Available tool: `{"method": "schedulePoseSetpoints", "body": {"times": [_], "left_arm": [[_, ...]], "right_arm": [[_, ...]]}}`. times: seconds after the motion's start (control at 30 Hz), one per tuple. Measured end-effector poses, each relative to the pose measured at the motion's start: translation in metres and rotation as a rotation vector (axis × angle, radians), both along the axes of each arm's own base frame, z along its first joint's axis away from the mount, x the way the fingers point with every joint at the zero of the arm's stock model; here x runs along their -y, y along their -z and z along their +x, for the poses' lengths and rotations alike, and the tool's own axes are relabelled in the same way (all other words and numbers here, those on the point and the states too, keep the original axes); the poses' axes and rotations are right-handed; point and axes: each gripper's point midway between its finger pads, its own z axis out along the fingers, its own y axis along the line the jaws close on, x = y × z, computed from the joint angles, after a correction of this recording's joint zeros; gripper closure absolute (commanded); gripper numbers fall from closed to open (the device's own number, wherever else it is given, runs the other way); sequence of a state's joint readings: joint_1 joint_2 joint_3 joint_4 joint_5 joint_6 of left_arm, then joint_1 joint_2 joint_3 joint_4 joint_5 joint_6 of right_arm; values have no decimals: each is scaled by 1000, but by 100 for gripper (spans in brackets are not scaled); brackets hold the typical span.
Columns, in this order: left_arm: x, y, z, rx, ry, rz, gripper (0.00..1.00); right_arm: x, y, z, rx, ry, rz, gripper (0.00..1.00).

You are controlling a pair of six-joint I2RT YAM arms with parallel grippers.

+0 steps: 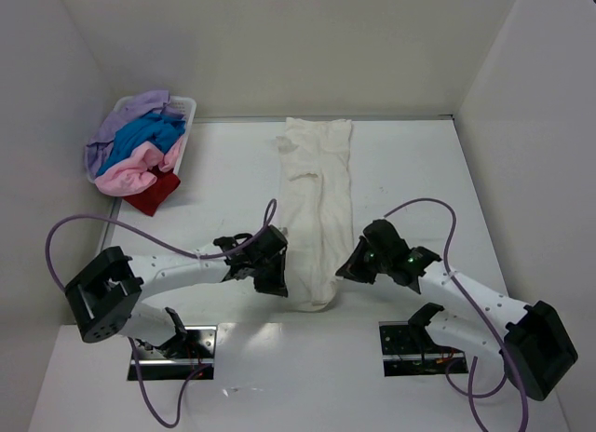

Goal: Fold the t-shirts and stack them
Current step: Grab the bottom of the folded rectangular tshirt with both arms, then fold the folded rectangular tshirt in 1/3 of the way

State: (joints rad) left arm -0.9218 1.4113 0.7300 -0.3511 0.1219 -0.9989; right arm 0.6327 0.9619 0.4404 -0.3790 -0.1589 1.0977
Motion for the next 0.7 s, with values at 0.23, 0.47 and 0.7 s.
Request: {"method": "schedulePoseSetpoints", "body": {"times": [0.23,0.47,0.7], "left_arm": [[23,-64,39,135,4,-102,100],[-5,-86,106,220,-79,-95,100],[-15,-79,174,221,-89,-82,100]], "right_arm": [[-12,-32,36,79,9,-25,100],[0,-55,97,150,82,-74,100],[34,-61,153,175,174,-130,100]]}}
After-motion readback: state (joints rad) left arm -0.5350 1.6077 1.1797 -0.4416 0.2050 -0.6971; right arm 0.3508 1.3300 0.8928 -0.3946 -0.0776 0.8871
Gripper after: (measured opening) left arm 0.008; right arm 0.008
